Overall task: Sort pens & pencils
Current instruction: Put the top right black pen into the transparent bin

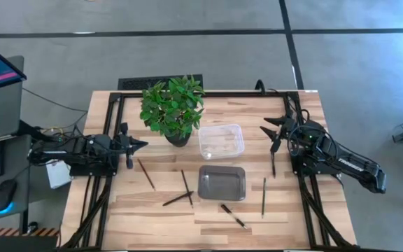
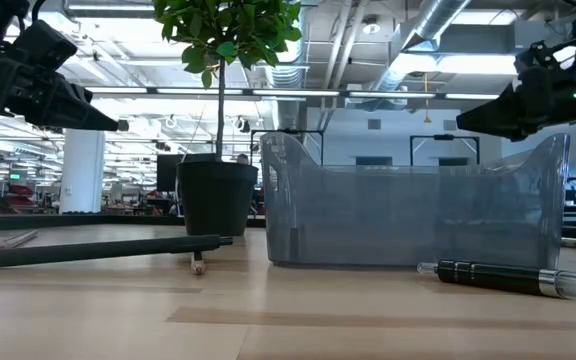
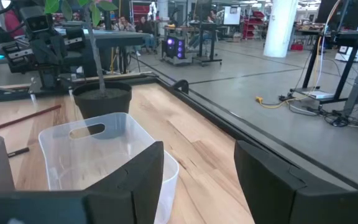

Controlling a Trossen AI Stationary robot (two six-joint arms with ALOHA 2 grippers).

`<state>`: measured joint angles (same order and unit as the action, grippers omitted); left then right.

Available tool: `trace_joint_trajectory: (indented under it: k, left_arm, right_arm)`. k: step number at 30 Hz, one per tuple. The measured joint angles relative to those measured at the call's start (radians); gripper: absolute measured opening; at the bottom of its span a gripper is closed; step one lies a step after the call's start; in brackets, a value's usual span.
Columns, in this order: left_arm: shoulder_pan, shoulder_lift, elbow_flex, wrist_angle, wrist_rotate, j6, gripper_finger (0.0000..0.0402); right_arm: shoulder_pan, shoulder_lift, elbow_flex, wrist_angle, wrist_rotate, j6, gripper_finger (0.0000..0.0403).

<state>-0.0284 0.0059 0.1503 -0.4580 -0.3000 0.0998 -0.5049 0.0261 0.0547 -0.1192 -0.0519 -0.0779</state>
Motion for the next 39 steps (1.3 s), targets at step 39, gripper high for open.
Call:
trace_joint_trajectory:
  k: [39]
  left_arm:
    - [0.000, 0.000, -0.001, 0.008, -0.002, -0.007, 0.0000]
  right_arm:
    - [0.001, 0.299, 0.674, -0.389, 0.138, 0.310, 0.0286]
